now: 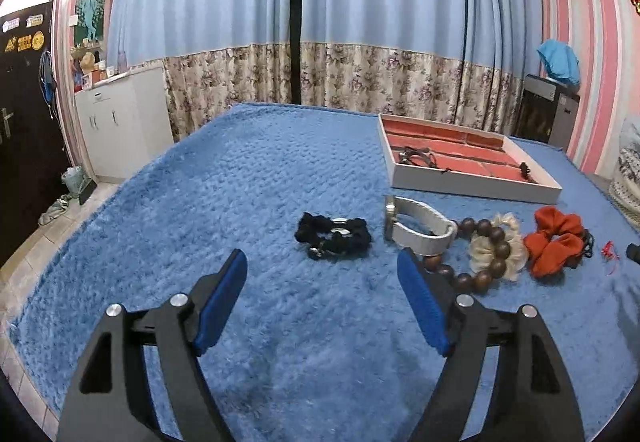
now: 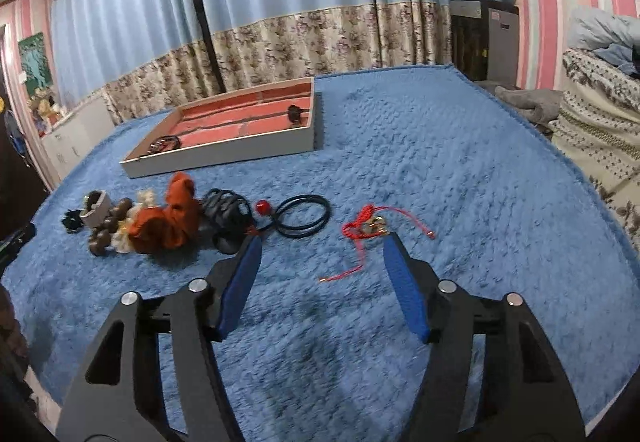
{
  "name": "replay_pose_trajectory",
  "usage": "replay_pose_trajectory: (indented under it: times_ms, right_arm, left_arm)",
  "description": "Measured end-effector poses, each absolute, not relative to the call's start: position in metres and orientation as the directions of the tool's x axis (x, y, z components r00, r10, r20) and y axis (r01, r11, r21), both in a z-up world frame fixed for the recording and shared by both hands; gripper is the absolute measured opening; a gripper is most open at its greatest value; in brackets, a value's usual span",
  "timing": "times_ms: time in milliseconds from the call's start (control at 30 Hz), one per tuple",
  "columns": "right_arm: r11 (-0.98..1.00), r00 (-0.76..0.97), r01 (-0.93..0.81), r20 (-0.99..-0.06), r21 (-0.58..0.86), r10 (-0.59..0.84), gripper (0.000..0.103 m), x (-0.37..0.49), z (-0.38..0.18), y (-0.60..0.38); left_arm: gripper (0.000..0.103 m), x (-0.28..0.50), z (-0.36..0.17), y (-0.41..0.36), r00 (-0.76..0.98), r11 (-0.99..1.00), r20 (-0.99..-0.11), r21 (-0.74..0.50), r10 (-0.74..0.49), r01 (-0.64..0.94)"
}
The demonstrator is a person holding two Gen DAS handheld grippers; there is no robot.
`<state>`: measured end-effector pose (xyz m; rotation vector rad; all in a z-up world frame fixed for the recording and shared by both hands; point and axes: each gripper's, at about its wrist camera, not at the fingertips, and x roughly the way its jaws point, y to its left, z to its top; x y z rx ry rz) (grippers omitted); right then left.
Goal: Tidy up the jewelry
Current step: 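Move both tools back toward the wooden beads and the orange scrunchie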
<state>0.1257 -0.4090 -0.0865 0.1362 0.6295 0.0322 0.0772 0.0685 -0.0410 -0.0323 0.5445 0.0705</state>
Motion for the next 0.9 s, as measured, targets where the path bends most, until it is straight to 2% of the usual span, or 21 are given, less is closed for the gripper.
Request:
replay_pose_trajectory:
  times_ms: [133,300,600,900]
  right_arm:
    - [0.994,0.787,0.029,-0.615,0.107,0.043,0.054,0.136,-0.09,-0.421]
    - [0.995,0.754,-0.018,-0.652,0.103,0.081,0.053,0.154,-0.096,-0.425]
    - [0.997,0.723,-0.023,-0.688,0.074,0.068,0.053,0.175,-0.104,-0.427]
    - [0.995,0.775,-0.008,-0.628,0.104,0.072,0.053,0.17,-0.084,-0.417]
  left_arm:
    - [0.076,0.084,-0.042,0.075,0.849,0.996,-0.524,-0.001,0.071,-0.085]
    - [0.076,0.098,-0.046,0.076,0.847,0.999,-0.53,0.019,0.045,-0.042]
    - [0.076,0.139,-0.059,0.081,0.772,1.0,-0.635,0.022,0.025,-0.014]
    - [0.076,0.134,-0.047,0.059,0.791,1.0,-0.611,0.001,0.0,0.001]
